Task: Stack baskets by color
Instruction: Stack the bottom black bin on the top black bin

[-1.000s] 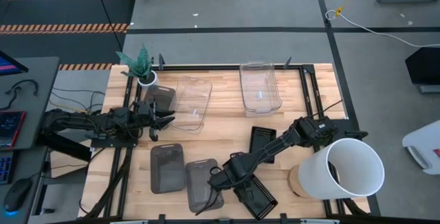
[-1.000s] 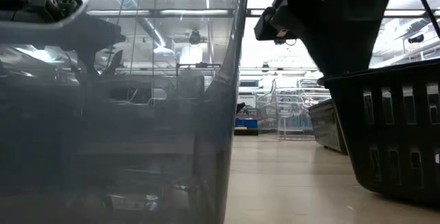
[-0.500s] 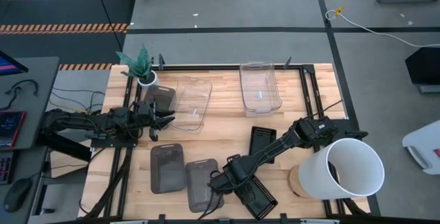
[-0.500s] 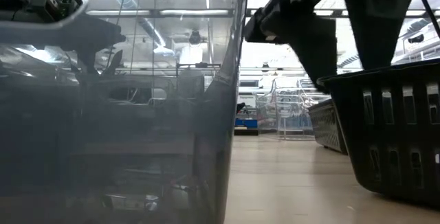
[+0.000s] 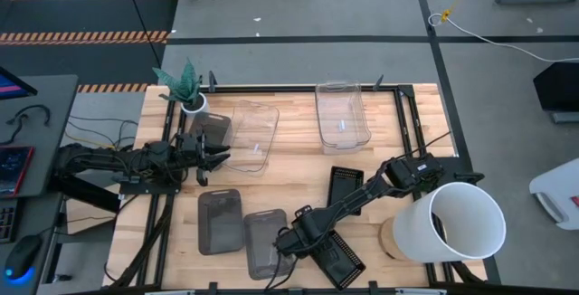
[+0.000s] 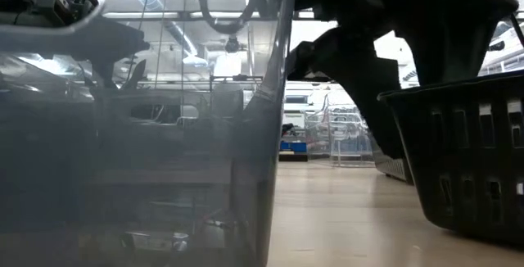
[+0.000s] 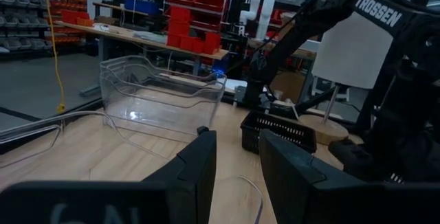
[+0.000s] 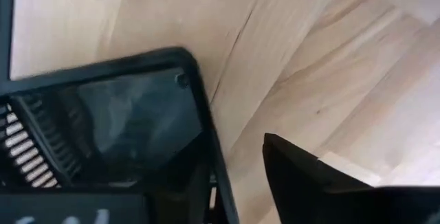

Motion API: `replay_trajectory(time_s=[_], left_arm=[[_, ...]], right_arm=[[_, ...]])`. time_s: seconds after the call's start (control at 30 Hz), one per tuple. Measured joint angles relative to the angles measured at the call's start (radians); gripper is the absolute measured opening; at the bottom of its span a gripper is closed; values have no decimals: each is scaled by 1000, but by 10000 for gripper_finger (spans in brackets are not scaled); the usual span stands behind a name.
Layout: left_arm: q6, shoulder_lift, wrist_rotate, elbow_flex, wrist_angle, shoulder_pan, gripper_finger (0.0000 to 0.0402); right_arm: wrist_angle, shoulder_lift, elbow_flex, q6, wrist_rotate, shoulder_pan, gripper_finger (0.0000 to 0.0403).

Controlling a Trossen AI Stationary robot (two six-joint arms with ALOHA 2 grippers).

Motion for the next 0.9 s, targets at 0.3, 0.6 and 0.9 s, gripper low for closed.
replay_trajectory(time_s=[0.3, 0.6, 0.9], left_arm=[[0, 0, 0, 0, 0, 0, 119], [0, 0, 0, 0, 0, 0, 119], [0, 0, 0, 0, 1, 0, 119]], right_arm=[[-5, 0, 0, -4, -13, 0, 37], [-7, 0, 0, 12, -35, 0, 13], [-89, -53, 34, 41, -16, -4, 8]])
